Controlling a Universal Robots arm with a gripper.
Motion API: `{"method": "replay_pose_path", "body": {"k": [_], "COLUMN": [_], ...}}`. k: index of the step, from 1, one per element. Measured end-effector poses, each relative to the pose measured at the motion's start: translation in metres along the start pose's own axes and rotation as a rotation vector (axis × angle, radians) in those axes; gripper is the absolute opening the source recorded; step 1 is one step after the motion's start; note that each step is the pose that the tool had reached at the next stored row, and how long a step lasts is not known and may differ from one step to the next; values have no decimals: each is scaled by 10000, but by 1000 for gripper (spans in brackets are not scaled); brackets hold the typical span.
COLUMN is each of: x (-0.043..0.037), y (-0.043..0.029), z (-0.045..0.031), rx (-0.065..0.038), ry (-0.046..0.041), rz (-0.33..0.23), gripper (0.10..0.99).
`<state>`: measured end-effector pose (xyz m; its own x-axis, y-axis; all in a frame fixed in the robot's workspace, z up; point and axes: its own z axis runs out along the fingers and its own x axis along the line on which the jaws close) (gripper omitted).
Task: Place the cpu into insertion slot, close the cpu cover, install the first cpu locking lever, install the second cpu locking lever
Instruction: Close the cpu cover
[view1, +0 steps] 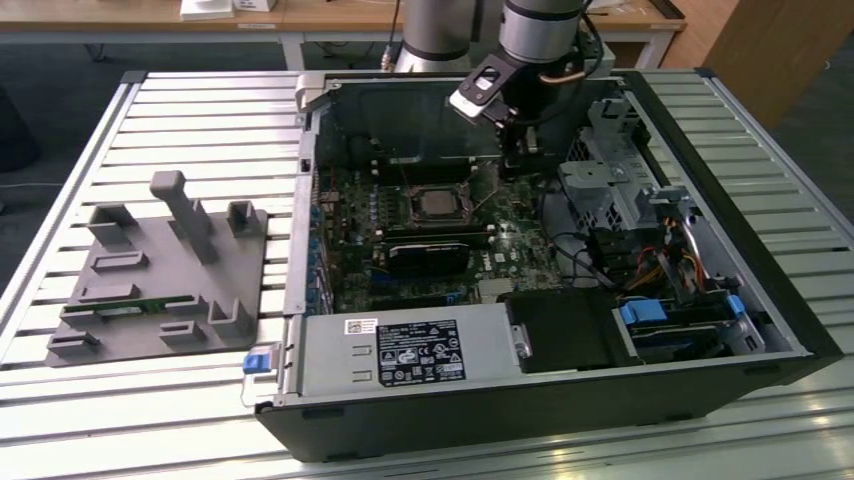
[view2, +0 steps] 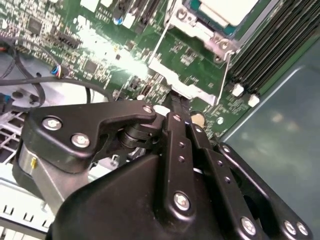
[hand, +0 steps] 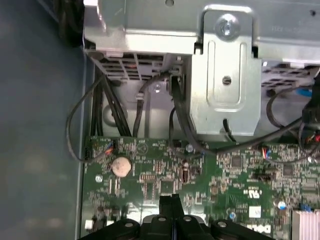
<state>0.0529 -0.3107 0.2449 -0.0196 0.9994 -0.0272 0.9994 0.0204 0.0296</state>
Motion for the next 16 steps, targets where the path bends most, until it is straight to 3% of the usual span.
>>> {"method": "replay_pose_path", "body": {"k": [16], "x": [8], "y": [-468], "z": [-8], "rx": [1], "ry": [-3], "rz": [0], "gripper": [106]}}
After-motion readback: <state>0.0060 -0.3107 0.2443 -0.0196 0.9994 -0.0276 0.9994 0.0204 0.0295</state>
